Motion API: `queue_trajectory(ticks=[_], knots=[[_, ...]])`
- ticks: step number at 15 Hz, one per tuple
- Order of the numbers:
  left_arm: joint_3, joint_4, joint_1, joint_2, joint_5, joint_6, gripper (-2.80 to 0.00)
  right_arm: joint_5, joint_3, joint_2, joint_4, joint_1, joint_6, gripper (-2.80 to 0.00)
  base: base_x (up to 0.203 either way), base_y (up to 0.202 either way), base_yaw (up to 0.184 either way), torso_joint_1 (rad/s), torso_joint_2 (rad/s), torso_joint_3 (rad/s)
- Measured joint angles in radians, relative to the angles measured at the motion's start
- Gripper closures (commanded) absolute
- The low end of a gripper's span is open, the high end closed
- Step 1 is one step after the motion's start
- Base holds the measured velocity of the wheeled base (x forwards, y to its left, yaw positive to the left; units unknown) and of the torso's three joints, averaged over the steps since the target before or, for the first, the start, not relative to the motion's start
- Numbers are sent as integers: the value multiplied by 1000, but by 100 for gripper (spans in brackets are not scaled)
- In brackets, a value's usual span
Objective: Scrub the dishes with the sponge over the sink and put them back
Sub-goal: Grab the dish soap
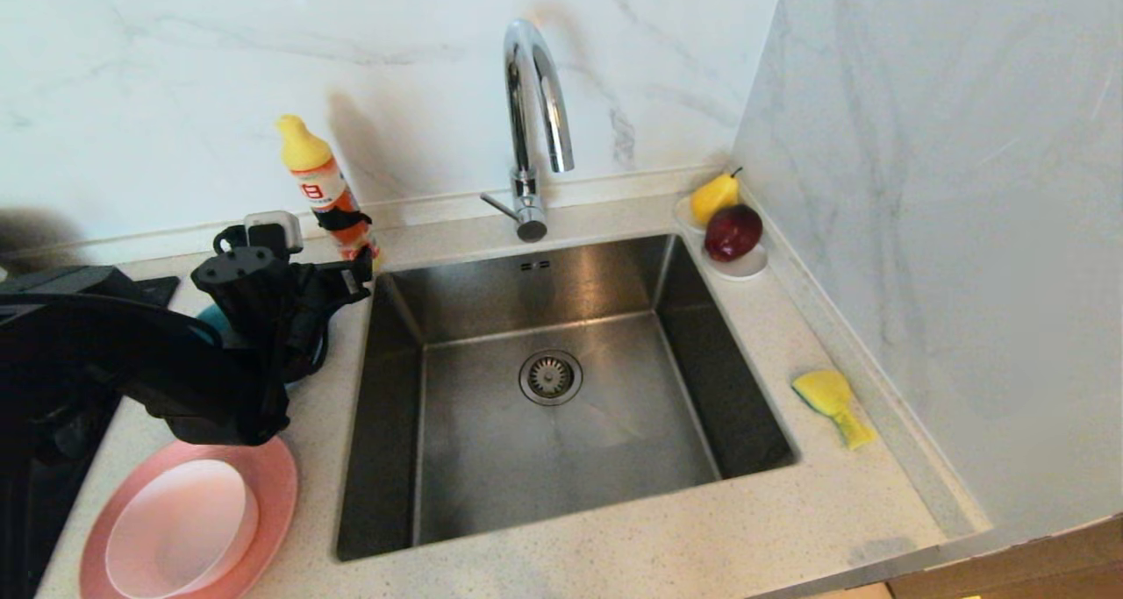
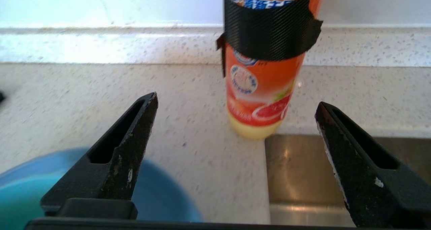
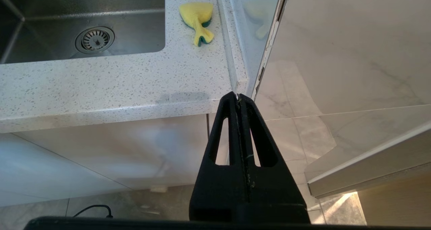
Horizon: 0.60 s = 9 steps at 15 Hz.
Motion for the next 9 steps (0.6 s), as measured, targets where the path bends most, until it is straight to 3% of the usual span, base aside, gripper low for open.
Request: queue_trajectory(ticks=[9], knots=[[-124, 46, -38, 60, 57, 8, -280, 0, 0, 0, 0, 0, 0, 0, 0, 0, 0, 0, 0, 0]])
